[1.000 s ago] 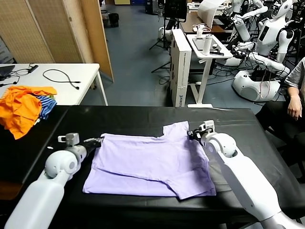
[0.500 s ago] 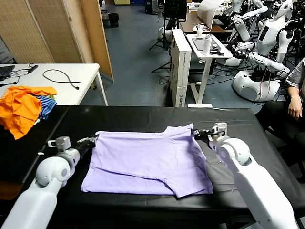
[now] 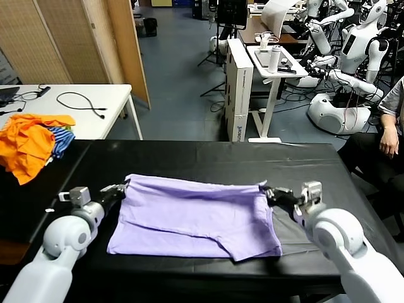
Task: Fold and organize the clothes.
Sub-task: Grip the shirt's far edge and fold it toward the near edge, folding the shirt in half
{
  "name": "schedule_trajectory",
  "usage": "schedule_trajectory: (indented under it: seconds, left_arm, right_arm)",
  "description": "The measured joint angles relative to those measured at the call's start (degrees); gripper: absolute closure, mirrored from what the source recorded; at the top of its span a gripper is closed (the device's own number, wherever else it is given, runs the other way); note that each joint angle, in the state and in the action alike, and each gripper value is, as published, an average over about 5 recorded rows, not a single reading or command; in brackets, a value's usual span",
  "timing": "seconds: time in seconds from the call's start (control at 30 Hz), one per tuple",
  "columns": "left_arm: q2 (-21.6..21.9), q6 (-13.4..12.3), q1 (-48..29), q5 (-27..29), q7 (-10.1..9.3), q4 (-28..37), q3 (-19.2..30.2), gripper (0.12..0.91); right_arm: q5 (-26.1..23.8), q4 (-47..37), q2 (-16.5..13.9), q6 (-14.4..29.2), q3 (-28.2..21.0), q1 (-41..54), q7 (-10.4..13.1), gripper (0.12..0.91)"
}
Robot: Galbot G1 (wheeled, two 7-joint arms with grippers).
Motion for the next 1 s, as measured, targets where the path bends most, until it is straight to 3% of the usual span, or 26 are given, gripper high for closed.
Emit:
schedule_trajectory:
  seconds: [0.27,0.5,0.77,0.9,1.0]
  left_arm:
    - [-0.7,-7.4,5.8,1.5,3.19,-1.9,-2.9,0.884]
    - [-2.4,-9.3,10.1,2.8,3.83,-3.4,-3.8,0.883]
    - [-4.4,-12.4,13.3,9.0,4.35,-4.9,-3.1,0.883]
    - [-5.1,-16.1,15.0,12.6,4.29,-5.2,-3.2,0.883]
    - [-5.5,-20.5,16.5,15.8,4.68,-4.8,-3.4,0.883]
  right_arm:
    - [-1.6,4.3,0.4,0.0,2.7,-7.1,0.1,0.885]
    - [-3.5,5.9,1.0,0.0,3.5,-11.8,0.0,0.885]
    - [-4.7,5.4,1.2,0.0,3.1,-14.1,-0.1,0.885]
    - [-5.0,5.1,1.3,0.0,2.4,-14.3,-0.1,0.885]
    - [-5.1,4.9,1.3,0.0,2.1,-14.3,-0.1,0.885]
